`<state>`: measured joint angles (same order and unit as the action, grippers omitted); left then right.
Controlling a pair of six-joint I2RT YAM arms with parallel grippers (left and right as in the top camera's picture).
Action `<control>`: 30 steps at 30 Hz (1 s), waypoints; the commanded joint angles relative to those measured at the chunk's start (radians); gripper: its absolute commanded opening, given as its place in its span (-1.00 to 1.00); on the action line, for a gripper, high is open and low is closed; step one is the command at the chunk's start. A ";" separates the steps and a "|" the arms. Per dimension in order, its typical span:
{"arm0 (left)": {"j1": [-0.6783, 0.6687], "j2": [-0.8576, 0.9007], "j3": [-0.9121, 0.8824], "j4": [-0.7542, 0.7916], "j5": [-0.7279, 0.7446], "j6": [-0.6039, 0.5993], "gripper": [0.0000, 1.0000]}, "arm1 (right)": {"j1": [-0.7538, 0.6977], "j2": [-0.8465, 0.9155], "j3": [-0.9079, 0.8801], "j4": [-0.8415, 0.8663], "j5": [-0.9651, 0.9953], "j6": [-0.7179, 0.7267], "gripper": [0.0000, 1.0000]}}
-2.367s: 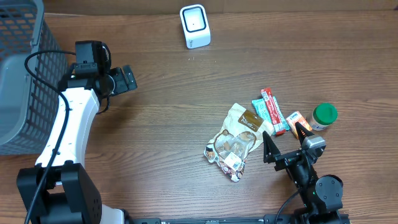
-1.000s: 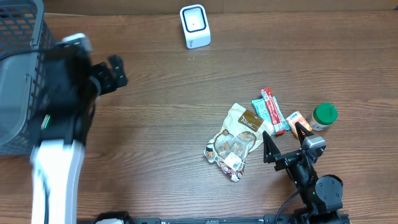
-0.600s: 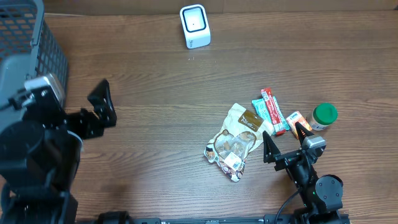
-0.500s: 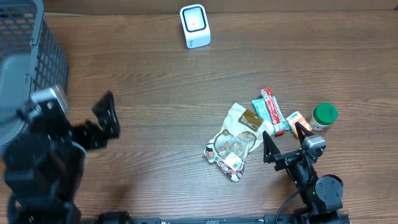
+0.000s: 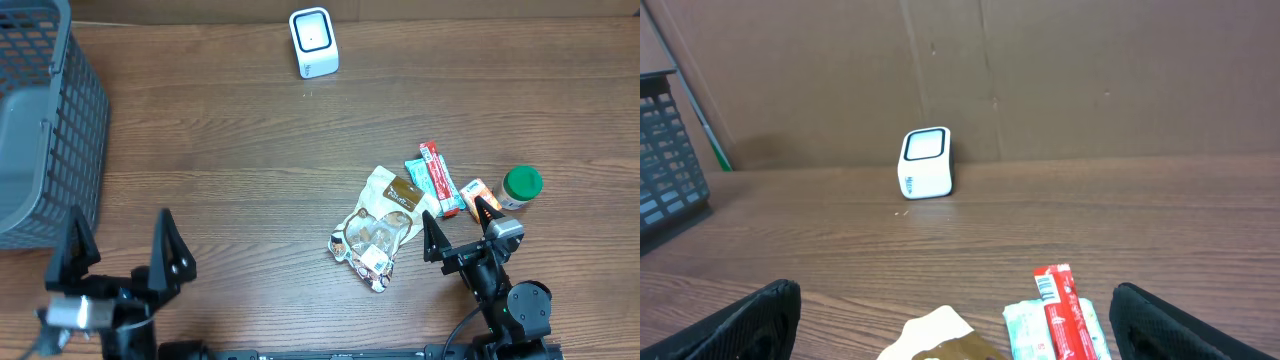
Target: Scan the item barcode
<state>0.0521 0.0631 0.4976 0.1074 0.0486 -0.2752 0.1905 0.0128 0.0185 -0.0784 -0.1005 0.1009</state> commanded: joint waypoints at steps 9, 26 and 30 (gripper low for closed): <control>-0.008 -0.059 -0.338 0.185 0.093 -0.002 1.00 | -0.003 -0.010 -0.010 0.003 0.002 0.004 1.00; -0.009 -0.060 -0.493 -0.181 0.007 0.201 1.00 | -0.003 -0.010 -0.010 0.003 0.002 0.004 1.00; -0.008 -0.059 -0.493 -0.182 0.007 0.201 1.00 | -0.003 -0.010 -0.010 0.003 0.002 0.004 1.00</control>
<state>0.0521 0.0128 0.0082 -0.0708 0.0700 -0.1200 0.1902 0.0128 0.0185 -0.0788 -0.1001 0.1009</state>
